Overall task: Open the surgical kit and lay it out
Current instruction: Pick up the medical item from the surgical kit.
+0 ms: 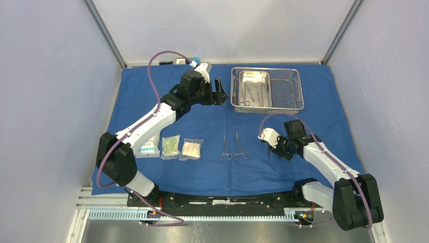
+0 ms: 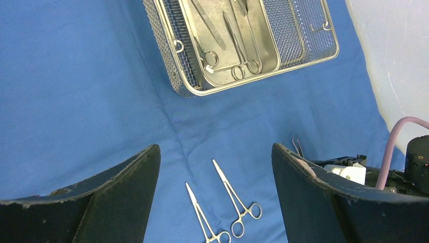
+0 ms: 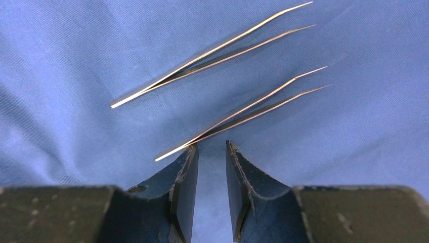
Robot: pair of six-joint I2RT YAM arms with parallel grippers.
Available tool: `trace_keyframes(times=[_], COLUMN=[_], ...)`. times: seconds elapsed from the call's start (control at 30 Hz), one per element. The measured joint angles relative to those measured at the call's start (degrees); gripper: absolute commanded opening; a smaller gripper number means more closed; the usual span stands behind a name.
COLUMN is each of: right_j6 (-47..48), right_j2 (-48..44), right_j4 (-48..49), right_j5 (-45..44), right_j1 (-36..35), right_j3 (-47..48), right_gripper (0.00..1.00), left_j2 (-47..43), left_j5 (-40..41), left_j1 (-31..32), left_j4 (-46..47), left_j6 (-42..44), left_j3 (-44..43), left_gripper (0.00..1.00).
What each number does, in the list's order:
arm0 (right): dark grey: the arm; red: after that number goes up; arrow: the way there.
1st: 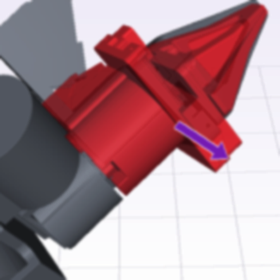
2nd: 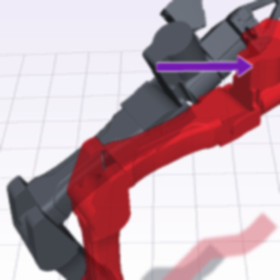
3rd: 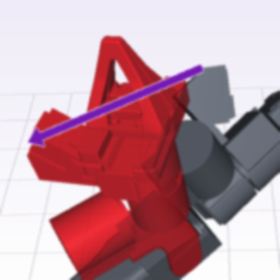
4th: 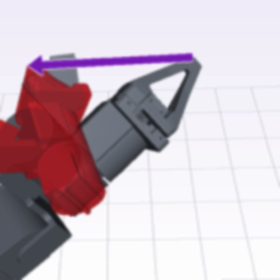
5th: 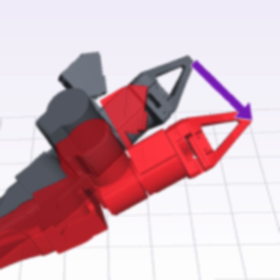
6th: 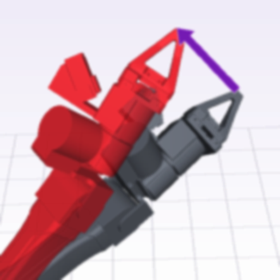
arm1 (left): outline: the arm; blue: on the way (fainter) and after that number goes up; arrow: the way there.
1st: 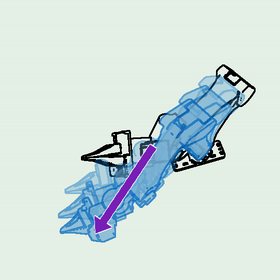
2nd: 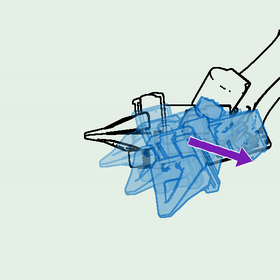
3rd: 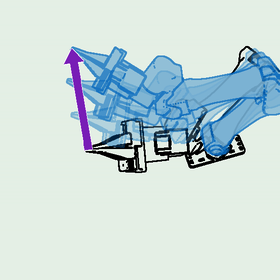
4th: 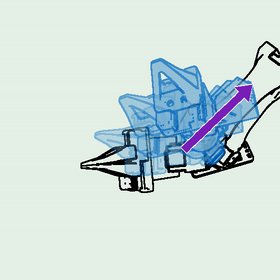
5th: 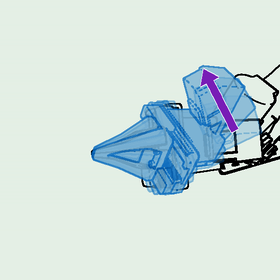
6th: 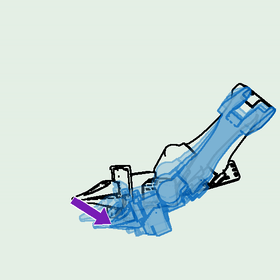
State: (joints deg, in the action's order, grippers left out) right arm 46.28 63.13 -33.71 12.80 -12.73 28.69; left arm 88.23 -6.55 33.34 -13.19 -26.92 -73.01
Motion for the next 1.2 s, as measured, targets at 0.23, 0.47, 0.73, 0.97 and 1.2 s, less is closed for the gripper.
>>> trace_keyframes(times=[0.23, 0.47, 0.73, 0.97, 1.2], right_j6=[0.0, 0.0, -0.2, -0.6, -1.2], right_j2=[0.6, 0.6, 1.5, 2.4, 2.6], right_j4=[0.0, -0.1, -0.1, 0.2, 0.2], right_j5=[0.2, 0.3, 1.0, 2.2, 1.9], right_j1=[0.0, 0.0, 0.0, 0.0, 0.0], right_j3=[0.3, 0.3, 0.8, 1.2, 1.4], right_gripper=[0.32, 0.32, 0.32, 0.32, 0.3], left_j2=[-0.2, -0.4, -0.7, -0.8, -0.8], left_j5=[0.1, 0.1, 0.2, 0.2, 0.2], left_j1=[0.0, 0.0, 0.0, 0.0, 0.0], left_j4=[0.0, 0.0, 0.0, 0.0, 0.0], left_j6=[0.0, 0.0, 0.0, 0.0, 0.0], left_j3=[0.2, 0.3, 0.4, 0.7, 0.9], left_gripper=[0.87, 0.87, 0.87, 0.87, 0.87])
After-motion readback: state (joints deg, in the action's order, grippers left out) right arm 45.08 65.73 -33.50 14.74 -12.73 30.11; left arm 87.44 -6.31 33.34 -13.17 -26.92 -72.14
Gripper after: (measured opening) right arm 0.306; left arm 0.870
